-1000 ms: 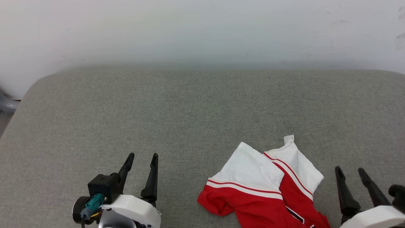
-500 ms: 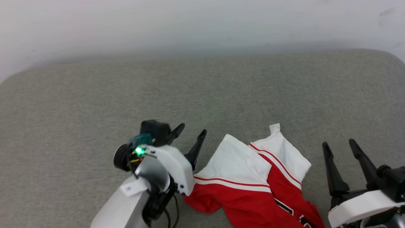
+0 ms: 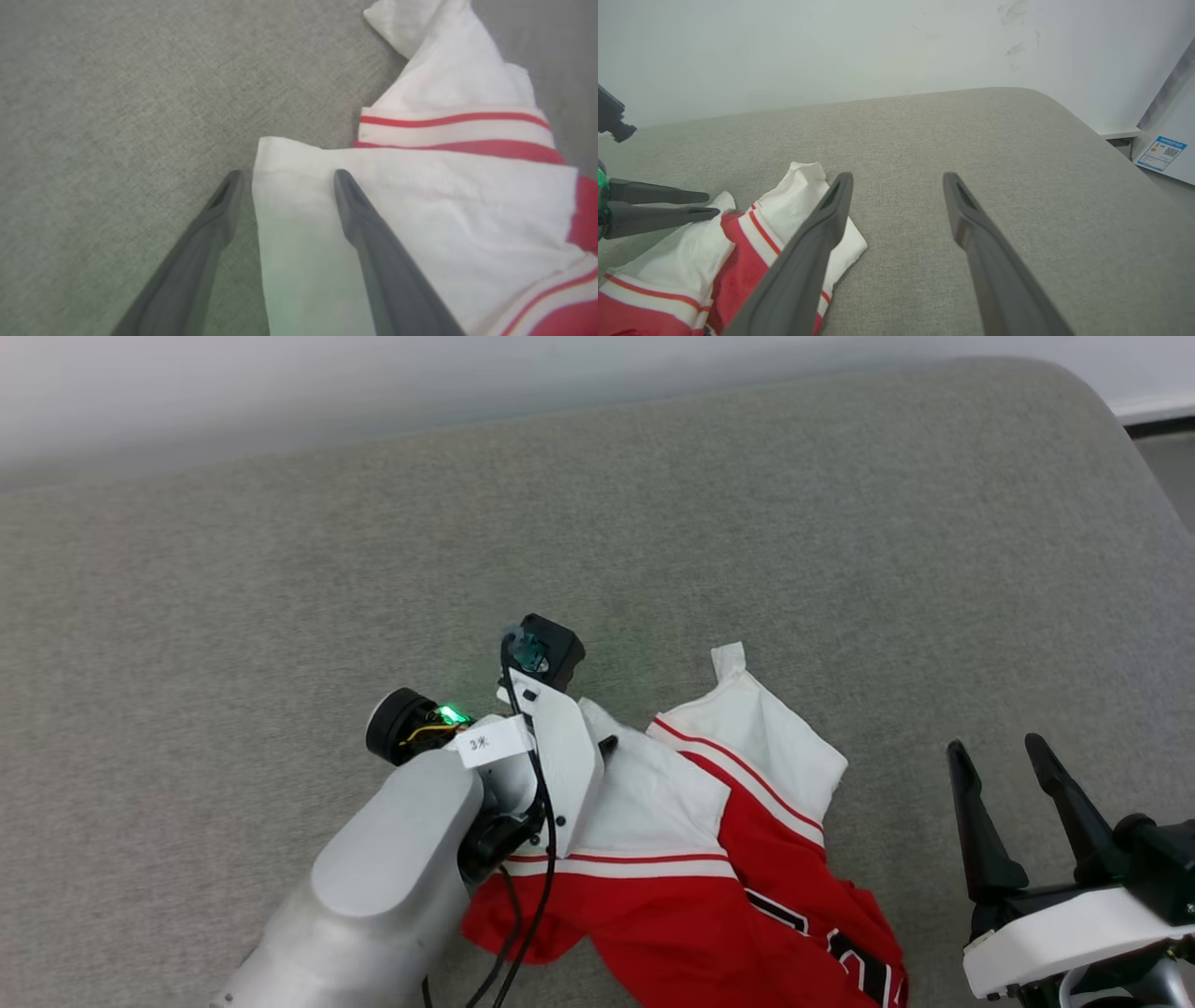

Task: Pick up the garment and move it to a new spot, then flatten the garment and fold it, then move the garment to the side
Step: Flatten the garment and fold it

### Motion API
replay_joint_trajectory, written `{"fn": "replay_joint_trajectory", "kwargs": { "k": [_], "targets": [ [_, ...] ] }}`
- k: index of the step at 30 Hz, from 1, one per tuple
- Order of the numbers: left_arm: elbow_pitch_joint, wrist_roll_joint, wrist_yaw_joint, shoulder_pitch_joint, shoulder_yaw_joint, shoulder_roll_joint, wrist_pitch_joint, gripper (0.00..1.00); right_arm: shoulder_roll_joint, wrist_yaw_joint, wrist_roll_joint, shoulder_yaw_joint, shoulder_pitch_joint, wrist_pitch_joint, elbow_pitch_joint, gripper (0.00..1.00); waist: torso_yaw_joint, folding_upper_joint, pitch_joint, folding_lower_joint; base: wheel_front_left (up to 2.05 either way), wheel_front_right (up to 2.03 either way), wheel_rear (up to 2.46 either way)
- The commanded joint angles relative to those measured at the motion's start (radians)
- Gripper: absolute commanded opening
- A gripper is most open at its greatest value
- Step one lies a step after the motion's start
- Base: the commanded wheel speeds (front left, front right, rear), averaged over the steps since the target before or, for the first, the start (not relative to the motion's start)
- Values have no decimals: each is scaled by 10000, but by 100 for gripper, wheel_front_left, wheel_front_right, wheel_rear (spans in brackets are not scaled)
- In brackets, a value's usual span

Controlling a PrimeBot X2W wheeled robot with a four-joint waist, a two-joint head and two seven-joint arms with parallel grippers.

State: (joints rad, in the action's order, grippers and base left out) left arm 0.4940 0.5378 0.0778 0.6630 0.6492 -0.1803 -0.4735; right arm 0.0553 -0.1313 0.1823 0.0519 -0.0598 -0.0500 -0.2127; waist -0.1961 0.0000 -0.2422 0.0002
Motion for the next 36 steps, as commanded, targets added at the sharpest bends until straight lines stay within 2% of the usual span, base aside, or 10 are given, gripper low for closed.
{"fn": "replay_joint_trajectory", "kwargs": {
  "k": [1, 6, 7, 8, 9, 10, 19, 25, 30, 36],
  "targets": [
    [466, -163, 110, 316, 199, -70, -294, 100, -55, 11, 103, -4, 208, 100, 79, 100, -256, 0, -247, -2, 0, 0, 0],
    [1783, -355, 314, 485, 1016, -170, -1490, 100, -60, 11, 449, -51, 221, 236, 330, 100, -392, 0, -369, -2, 0, 0, 0],
    [2003, -331, 362, 437, 1203, -136, -1734, 65, -58, 11, 509, -44, 236, 252, 371, 100, -400, 0, -380, -2, 0, 0, 0],
    [2140, -318, 429, 410, 1384, -126, -1853, 41, -59, 11, 551, -29, 258, 271, 403, 100, -402, 0, -400, -2, 0, 0, 0],
    [2140, -318, 429, 410, 1384, -126, -1853, 41, -59, 11, 551, -29, 258, 271, 403, 100, -402, 0, -400, -2, 0, 0, 0],
    [2201, -269, 477, 486, 1532, -103, -1580, 0, -60, 11, 647, -8, 289, 334, 481, 100, -397, 0, -402, -2, 0, 0, 0],
    [1515, -146, 494, 1282, 1066, -403, 649, 0, -59, 9, 810, 246, 50, 237, 732, 100, 146, 0, -10, -2, 0, 0, 0],
    [170, 54, 319, 941, 420, -1368, 1519, 0, -58, 9, 787, 577, -88, 15, 695, 100, 723, 0, 491, -2, 0, 0, 0],
    [-1565, 371, -160, -89, -46, -2494, 1281, 0, -57, 11, 730, 872, -265, -193, 614, 100, 1172, 0, 780, -2, 0, 0, 0],
    [-3709, 1189, -1387, -2654, -848, -3847, 855, 0, -56, 11, 760, 1096, -461, -354, 508, 100, 1447, 0, 995, -2, 0, 0, 0]
  ]
}}
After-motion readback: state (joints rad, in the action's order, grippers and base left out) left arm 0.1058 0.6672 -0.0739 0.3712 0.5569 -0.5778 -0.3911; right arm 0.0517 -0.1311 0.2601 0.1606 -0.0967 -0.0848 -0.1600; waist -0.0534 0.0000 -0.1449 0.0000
